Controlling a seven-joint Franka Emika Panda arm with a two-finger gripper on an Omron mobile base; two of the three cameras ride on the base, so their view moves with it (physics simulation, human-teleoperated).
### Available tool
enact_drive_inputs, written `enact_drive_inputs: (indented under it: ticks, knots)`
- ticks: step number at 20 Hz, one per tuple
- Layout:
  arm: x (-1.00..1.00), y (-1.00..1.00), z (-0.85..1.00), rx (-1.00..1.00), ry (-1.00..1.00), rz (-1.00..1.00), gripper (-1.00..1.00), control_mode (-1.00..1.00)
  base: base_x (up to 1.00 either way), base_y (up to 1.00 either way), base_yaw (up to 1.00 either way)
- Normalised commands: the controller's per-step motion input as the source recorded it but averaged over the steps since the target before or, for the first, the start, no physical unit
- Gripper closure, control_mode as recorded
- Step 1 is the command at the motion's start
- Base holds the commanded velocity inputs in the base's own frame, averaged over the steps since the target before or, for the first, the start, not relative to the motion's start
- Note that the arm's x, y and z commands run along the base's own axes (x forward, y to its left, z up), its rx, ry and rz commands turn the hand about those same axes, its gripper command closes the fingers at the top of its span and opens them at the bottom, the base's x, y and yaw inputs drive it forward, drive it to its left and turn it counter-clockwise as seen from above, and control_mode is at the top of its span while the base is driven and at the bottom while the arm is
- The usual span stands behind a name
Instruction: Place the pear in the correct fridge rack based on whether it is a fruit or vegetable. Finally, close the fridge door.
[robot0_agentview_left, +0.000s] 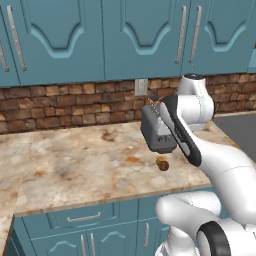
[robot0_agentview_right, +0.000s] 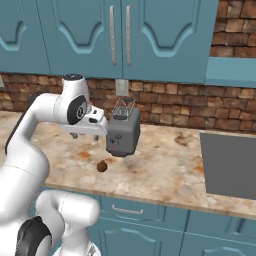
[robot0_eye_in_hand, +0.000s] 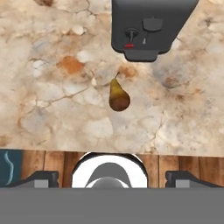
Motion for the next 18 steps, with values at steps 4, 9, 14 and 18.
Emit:
enact_drive_inputs:
  ticks: [4, 9, 14, 18]
  knots:
    - [-0.19, -0.09, -0.49, 0.0, 0.05, 0.0, -1.0, -1.0, 0.0, 0.0, 0.0]
    - [-0.04, -0.02, -0.6, 0.0, 0.01, 0.0, -1.0, -1.0, 0.0, 0.0, 0.0]
    - [0.0, 0.0, -0.57, 0.0, 0.0, 0.0, -1.0, -1.0, 0.0, 0.0, 0.0]
    - [0.03, 0.0, -0.41, 0.0, 0.04, 0.0, -1.0, -1.0, 0.0, 0.0, 0.0]
